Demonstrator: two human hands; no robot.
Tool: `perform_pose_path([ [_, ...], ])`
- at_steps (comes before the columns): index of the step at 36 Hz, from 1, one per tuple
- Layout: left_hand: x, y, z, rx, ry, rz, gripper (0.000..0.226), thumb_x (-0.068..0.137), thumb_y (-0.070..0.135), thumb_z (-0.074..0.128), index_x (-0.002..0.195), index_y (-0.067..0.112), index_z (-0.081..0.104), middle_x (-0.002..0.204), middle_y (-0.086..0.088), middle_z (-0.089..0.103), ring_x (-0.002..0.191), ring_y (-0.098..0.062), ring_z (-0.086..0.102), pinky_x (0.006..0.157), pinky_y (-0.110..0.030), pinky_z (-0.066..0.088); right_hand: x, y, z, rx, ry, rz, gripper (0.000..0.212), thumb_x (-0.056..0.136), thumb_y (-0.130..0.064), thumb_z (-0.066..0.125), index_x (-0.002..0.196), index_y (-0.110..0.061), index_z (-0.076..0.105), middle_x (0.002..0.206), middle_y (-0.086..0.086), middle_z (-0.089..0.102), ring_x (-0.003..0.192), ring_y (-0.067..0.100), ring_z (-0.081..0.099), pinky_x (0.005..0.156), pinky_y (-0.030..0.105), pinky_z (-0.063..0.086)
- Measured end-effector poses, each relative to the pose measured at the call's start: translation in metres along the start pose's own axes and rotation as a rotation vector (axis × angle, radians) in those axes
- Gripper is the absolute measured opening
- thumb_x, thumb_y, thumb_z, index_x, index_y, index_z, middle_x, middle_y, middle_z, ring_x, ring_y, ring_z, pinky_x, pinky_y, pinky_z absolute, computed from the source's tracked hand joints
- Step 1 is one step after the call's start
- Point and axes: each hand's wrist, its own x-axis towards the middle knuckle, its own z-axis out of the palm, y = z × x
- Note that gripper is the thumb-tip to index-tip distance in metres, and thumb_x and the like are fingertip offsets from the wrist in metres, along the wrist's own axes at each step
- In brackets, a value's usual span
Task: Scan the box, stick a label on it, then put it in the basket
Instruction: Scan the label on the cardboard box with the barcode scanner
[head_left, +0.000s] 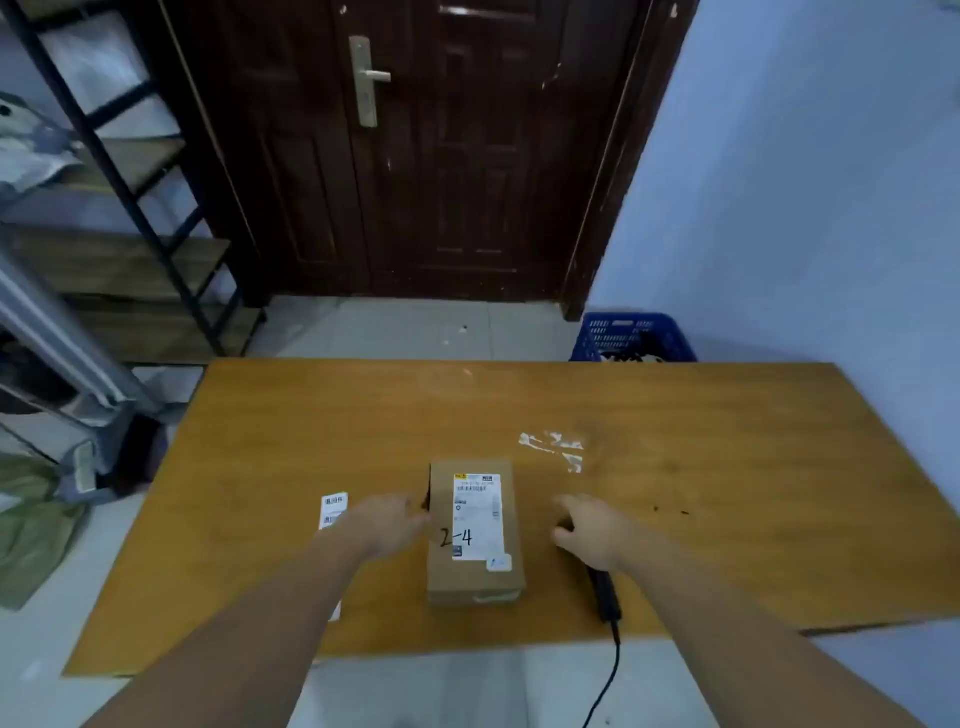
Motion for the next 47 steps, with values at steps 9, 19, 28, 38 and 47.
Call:
perform_pose_path([
  [9, 0.022, 0.010, 0.065, -0.447, -0.070, -0.212, 0.098, 0.088, 0.075, 0.054, 0.155, 0.007, 0.031, 0.159, -0.013, 0.042, 0.139, -0.034, 0.045, 0.110, -0.045, 0.040, 0.025, 0.044, 0.048, 0.228, 0.184, 0.295, 0.059, 0.101, -0.032, 0.061, 0.151, -0.011, 0.038, 0.141, 0.013, 0.051, 0.116, 0.029, 0.061, 0.092, 0.040, 0.057],
  [19, 0.027, 0.019, 0.086, -0.590, -0.088, -0.189, 0.072, 0.093, 0.073, 0.045, 0.144, 0.022, 0.051, 0.128, -0.002, 0.064, 0.097, -0.014, 0.059, 0.075, -0.030, 0.045, 0.049, 0.065, 0.088, 0.473, 0.091, 0.346, 0.030, 0.104, -0.024, 0.057, 0.128, -0.007, 0.050, 0.090, 0.004, 0.059, 0.075, 0.018, 0.060, 0.057, 0.029, 0.044],
  [28, 0.025, 0.022, 0.085, -0.640, -0.075, -0.210, 0.066, 0.094, 0.070, 0.046, 0.141, 0.024, 0.052, 0.122, 0.004, 0.062, 0.083, -0.004, 0.054, 0.064, -0.025, 0.043, 0.040, 0.059, 0.065, 0.705, 0.137, 0.286, 0.020, 0.098, -0.014, 0.063, 0.116, -0.009, 0.055, 0.086, 0.011, 0.066, 0.073, 0.025, 0.066, 0.061, 0.035, 0.052],
  [38, 0.015, 0.033, 0.091, -0.721, -0.023, -0.316, 0.069, 0.096, 0.066, 0.047, 0.141, 0.014, 0.053, 0.136, -0.009, 0.060, 0.096, -0.019, 0.051, 0.079, -0.038, 0.045, 0.018, -0.022, -0.019, 0.632, 0.283, 0.038, 0.016, 0.095, -0.014, 0.059, 0.081, -0.010, 0.054, 0.059, 0.009, 0.062, 0.045, 0.018, 0.063, 0.048, 0.028, 0.049],
  [47, 0.000, 0.043, 0.103, -0.854, -0.015, -0.367, 0.064, 0.095, 0.064, 0.053, 0.137, 0.016, 0.052, 0.109, 0.000, 0.055, 0.091, -0.018, 0.052, 0.080, -0.041, 0.047, -0.001, -0.068, -0.019, 0.679, 0.227, 0.040, 0.023, 0.093, -0.017, 0.058, 0.072, -0.009, 0.053, 0.058, 0.010, 0.056, 0.040, 0.019, 0.059, 0.040, 0.025, 0.045],
])
